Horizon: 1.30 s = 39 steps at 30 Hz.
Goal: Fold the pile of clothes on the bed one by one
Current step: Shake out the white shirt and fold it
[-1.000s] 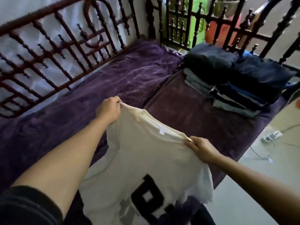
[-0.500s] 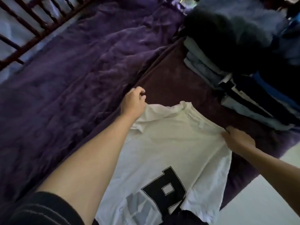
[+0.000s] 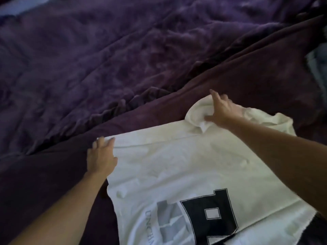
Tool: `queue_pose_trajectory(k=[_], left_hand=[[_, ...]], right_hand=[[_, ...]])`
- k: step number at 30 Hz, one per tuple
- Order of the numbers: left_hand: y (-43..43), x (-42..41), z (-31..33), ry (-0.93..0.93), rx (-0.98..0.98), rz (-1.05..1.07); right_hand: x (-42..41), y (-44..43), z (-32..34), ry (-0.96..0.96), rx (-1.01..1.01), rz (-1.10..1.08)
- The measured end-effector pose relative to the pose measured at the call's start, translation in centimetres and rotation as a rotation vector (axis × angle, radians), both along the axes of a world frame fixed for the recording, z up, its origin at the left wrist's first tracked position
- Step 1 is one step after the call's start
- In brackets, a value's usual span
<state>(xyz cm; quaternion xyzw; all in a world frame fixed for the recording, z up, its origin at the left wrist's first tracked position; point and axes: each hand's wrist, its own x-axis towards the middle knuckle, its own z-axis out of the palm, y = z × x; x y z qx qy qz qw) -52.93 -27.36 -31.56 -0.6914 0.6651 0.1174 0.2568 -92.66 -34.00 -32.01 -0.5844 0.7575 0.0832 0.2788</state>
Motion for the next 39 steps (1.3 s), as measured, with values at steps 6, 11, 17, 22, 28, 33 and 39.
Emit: queue_pose_trajectory(k=[6, 11, 17, 22, 28, 33, 39], left_hand=[[-3.5, 2.7, -1.2, 0.327, -0.341, 0.254], [-8.2, 2.4, -2.0, 0.386, -0.411, 0.351], [-5.3, 1.7, -3.9, 0.421, -0.458, 0.553], [9.1, 0.9, -1.5, 0.569, -0.438, 0.749], [25.9, -3.0, 0.6, 0.692, -0.039, 1.072], [28.8, -4.0, 1.1, 0.86, 0.091, 1.268], [30.3, -1.7, 1.8, 0.824, -0.19, 1.188]], right_hand=[[-3.2, -5.1, 1.0, 0.014, -0.359, -0.179], [-4.5, -10.7, 0.2, 0.083, -0.367, -0.253], [-3.7, -7.3, -2.4, 0.018, -0.159, -0.081], [-3.4, 4.1, -0.8, -0.093, -0.399, -0.034], [-0.9, 24.3, 1.8, -0.231, -0.321, 0.207], [-0.4, 37.2, 2.6, -0.103, -0.098, 0.576], [-4.3, 38.9, 2.4, 0.037, -0.135, 0.243]])
